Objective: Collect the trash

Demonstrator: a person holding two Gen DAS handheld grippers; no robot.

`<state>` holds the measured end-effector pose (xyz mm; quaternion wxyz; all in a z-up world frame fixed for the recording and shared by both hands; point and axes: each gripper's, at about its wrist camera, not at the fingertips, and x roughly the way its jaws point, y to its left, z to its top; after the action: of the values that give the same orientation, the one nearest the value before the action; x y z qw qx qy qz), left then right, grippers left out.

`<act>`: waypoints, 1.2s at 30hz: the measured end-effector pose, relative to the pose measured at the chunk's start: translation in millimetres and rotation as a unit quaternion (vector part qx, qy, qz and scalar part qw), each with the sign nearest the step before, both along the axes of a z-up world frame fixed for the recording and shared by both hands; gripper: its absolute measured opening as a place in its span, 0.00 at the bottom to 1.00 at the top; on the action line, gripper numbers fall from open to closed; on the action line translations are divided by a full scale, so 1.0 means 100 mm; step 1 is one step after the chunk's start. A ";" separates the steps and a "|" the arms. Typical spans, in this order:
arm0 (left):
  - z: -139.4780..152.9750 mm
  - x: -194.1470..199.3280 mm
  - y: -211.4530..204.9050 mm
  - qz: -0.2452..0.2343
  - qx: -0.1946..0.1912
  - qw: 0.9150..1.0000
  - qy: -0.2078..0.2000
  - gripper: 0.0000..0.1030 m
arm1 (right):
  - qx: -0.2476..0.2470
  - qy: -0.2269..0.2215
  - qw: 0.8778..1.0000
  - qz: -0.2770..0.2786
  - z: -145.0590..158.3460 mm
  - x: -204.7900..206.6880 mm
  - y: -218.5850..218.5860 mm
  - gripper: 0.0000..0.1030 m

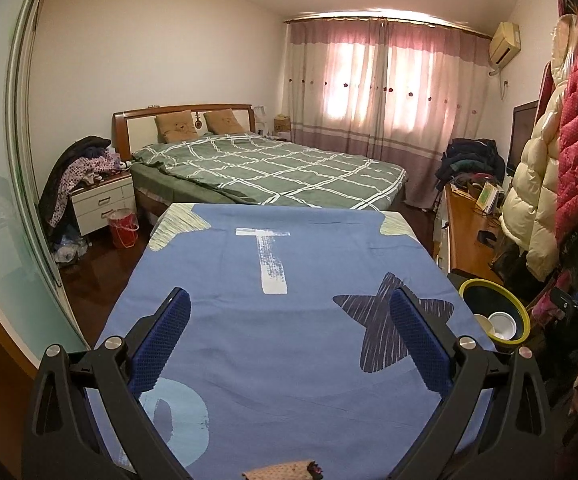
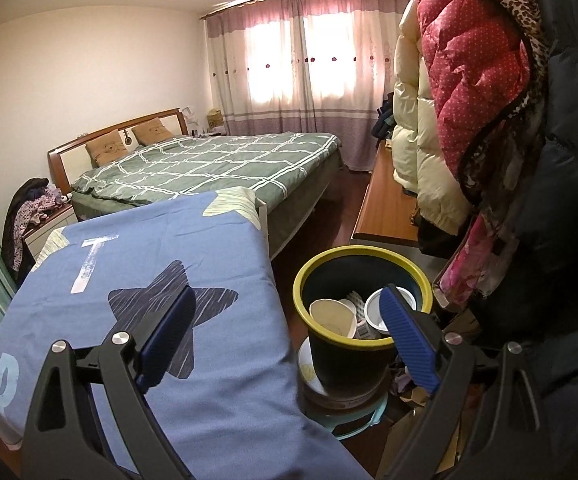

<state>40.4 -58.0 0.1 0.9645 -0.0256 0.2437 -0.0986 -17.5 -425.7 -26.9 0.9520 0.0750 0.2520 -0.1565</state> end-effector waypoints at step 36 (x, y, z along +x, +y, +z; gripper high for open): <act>-0.04 0.01 -0.01 0.002 0.001 1.000 0.002 0.95 | 0.005 0.005 1.000 0.005 -0.03 0.04 0.03 0.87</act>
<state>41.5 -58.8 -3.6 0.9643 -0.0251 0.2456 -0.0962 -13.3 -422.7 -30.2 0.9511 0.0781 0.2576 -0.1512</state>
